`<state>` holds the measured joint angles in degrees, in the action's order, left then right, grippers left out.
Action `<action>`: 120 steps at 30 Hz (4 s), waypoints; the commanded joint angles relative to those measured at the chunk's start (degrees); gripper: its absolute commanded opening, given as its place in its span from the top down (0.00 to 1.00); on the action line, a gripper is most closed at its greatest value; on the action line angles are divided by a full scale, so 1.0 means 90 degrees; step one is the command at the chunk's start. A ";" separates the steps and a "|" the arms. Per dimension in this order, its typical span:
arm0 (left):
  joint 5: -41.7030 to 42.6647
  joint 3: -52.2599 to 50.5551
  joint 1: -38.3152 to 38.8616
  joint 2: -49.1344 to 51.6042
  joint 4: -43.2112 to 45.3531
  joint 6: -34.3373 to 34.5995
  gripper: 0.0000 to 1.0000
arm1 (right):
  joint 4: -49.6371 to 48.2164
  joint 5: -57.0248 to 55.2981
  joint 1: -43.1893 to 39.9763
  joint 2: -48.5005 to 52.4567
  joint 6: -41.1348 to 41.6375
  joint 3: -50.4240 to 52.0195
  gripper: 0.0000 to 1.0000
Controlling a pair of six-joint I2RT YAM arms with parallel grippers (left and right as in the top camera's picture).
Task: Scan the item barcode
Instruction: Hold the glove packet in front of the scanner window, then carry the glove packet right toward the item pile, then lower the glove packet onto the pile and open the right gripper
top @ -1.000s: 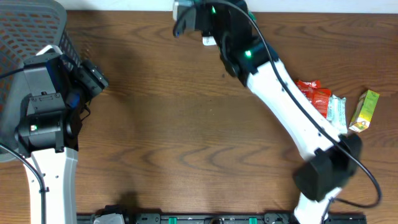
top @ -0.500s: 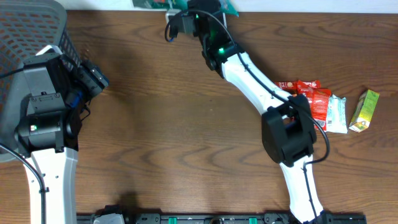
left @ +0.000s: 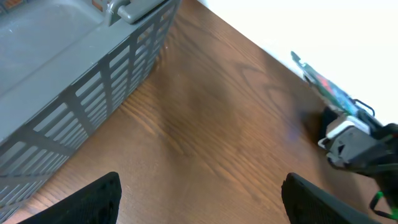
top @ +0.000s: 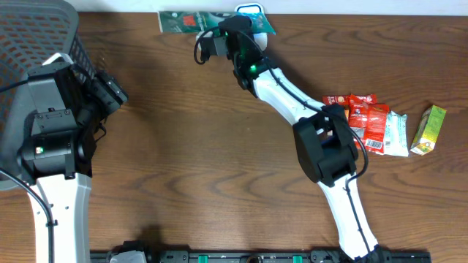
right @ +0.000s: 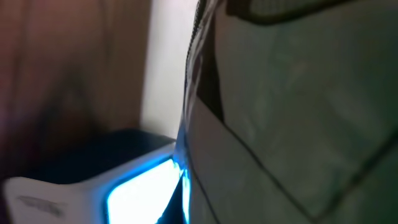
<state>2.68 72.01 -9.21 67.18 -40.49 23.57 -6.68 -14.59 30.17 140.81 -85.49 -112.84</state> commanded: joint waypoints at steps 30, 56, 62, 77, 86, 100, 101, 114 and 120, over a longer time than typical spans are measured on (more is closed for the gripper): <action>0.0007 0.0049 -0.0022 0.0019 0.0005 -0.0063 0.16 | 0.0894 0.0794 -0.0452 -0.1195 0.4418 -0.0114 0.99; 0.0007 0.0049 -0.0022 0.0019 0.0005 -0.0063 0.16 | 0.7871 0.3014 -0.2681 -0.3007 0.8439 0.1914 0.99; 0.0007 0.0049 -0.0022 0.0019 0.0005 -0.0063 0.16 | 0.7062 0.3014 -0.3060 -0.3007 0.8641 0.2676 0.72; 0.0007 0.0049 -0.0022 0.0019 0.0005 -0.0066 0.16 | 0.7293 0.1994 -0.3099 -0.3009 0.8641 0.2200 0.01; 0.0007 0.0049 -0.0022 0.0019 0.0005 -0.0063 0.16 | 0.7507 0.1389 -0.3099 -0.3009 0.8638 0.1894 0.01; 0.0007 0.0049 -0.0022 0.0019 0.0005 -0.0063 0.16 | 0.7507 0.1392 -0.3094 -0.3007 0.8638 0.1894 0.01; 0.0007 0.0049 -0.0022 0.0019 0.0005 -0.0063 0.16 | 0.7507 0.1392 -0.3094 -0.3007 0.8638 0.1894 0.01; 0.0007 0.0049 -0.0022 0.0019 0.0005 -0.0066 0.16 | 0.7507 0.1392 -0.3094 -0.3007 0.8638 0.1894 0.01; 0.0007 0.0049 -0.0022 0.0019 0.0005 -0.0066 0.16 | 0.7507 0.1392 -0.3089 -0.3007 0.8638 0.1894 0.01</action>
<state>2.68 72.01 -9.21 67.18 -40.47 23.57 60.66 -1.34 2.59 113.99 -8.14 -94.76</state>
